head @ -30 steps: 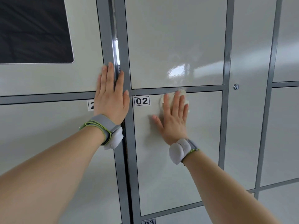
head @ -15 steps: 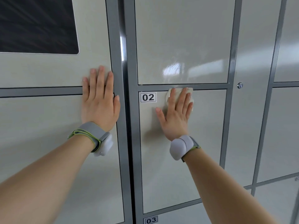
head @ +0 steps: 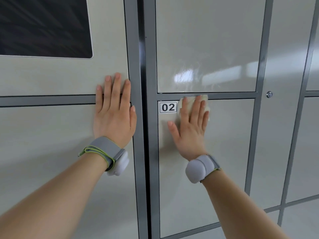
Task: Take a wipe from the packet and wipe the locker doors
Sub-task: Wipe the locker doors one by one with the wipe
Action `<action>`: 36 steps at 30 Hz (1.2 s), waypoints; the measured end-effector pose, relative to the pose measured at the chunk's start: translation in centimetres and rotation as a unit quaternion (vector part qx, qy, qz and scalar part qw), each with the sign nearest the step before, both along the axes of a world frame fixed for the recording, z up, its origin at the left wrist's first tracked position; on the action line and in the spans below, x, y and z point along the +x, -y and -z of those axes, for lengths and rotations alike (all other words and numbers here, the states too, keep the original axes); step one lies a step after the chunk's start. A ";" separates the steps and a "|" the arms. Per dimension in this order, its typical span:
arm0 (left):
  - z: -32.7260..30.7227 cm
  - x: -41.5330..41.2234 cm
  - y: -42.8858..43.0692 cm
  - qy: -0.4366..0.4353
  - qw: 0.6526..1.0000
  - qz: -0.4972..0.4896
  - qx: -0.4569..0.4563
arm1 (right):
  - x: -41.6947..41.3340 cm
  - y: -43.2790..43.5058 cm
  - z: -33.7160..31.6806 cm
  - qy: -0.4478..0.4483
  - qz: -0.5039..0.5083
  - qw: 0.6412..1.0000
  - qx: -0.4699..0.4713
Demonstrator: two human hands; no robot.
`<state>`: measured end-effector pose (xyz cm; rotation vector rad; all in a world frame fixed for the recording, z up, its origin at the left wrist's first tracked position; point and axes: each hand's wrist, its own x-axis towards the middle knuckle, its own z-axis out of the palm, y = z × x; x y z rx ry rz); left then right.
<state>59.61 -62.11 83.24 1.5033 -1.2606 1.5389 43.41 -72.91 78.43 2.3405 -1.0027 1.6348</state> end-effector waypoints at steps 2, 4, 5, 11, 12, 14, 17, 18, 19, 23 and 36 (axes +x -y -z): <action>0.0 0.0 0.0 0.002 1.000 0.001 -0.001 | 0.9 -0.7 0.4 -0.037 -0.008 0.998 -0.043; 0.0 0.0 0.0 0.003 1.000 0.001 -0.001 | 1.3 -1.1 0.8 -0.075 -0.015 0.994 -0.077; 0.0 0.0 -0.1 0.003 1.000 0.001 0.001 | 1.3 -1.2 1.0 -0.090 -0.019 0.991 -0.093; 0.1 0.1 -0.3 0.004 1.000 0.002 0.005 | -0.2 -0.2 -0.9 -0.042 -0.041 0.996 -0.068; 0.1 0.1 -0.3 0.005 1.000 0.002 0.004 | -0.1 -0.2 -1.5 -0.027 -0.044 0.997 -0.053; 0.1 0.2 -0.2 0.008 1.000 0.003 0.001 | 0.8 -0.7 -2.0 -0.028 -0.053 0.996 -0.060; 0.1 0.3 -0.2 0.011 1.000 0.007 -0.001 | 1.9 -1.2 -0.9 -0.071 -0.048 0.989 -0.118; 0.1 0.3 -0.2 0.012 1.000 0.009 -0.001 | 1.9 -1.2 -0.2 -0.085 -0.040 0.987 -0.132; 0.1 0.3 -0.2 0.012 1.000 0.010 0.000 | 1.8 -1.1 0.6 -0.096 -0.034 0.985 -0.142; 0.1 0.3 -0.2 0.012 1.000 0.009 0.001 | 1.1 -0.4 1.3 -0.111 -0.024 0.979 -0.167; 0.0 0.2 -0.3 0.008 1.000 0.009 0.009 | 1.2 -0.8 1.3 -0.127 -0.019 0.977 -0.171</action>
